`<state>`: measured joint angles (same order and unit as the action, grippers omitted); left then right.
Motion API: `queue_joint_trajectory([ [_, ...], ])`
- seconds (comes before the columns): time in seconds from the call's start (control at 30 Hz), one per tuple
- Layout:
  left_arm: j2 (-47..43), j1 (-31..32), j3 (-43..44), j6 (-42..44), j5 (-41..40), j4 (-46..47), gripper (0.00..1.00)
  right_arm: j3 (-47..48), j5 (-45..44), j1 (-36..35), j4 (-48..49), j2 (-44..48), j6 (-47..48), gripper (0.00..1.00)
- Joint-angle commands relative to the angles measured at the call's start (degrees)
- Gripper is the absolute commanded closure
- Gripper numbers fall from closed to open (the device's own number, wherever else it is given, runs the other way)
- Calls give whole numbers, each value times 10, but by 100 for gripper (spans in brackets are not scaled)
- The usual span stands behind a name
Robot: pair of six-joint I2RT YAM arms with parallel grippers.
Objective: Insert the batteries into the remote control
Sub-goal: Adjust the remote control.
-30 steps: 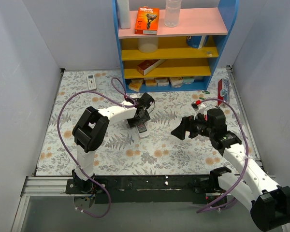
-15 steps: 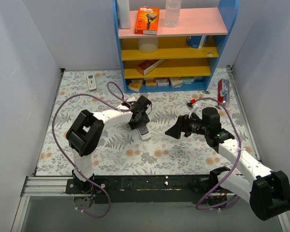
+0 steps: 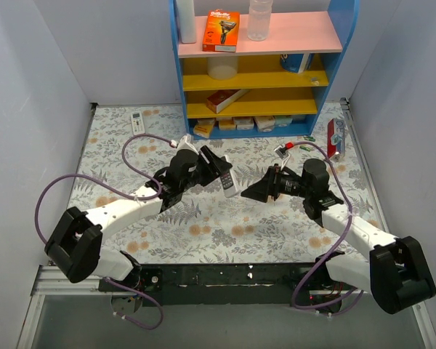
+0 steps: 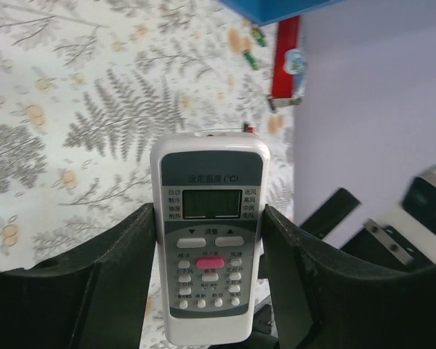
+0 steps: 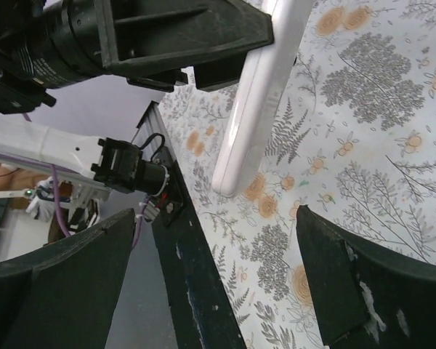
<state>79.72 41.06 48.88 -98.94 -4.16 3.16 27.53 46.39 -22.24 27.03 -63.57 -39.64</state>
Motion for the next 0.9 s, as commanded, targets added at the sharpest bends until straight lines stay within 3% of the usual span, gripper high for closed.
queue_joint_trajectory([
  [0.0, -47, 3, -34, 9, 63, 137, 87, 24, 46, -6, 104, -18, -57, 2],
  [0.53, -69, 3, -63, -7, 149, 279, 86, 24, 92, -38, 390, -96, -222, 2],
  [0.63, -71, 3, -64, -6, 158, 287, 86, 24, 95, -46, 445, -109, -247, 10],
  [0.73, -74, 3, -70, -5, 161, 297, 86, 30, 100, -51, 458, -117, -251, 25],
  [0.77, -77, 3, -72, -6, 163, 300, 86, 31, 102, -52, 462, -119, -251, 35],
  [0.83, -81, 3, -77, -4, 164, 303, 85, 32, 105, -54, 465, -120, -251, 45],
  [0.87, -83, 3, -77, -1, 163, 302, 85, 32, 104, -54, 465, -119, -249, 57],
])
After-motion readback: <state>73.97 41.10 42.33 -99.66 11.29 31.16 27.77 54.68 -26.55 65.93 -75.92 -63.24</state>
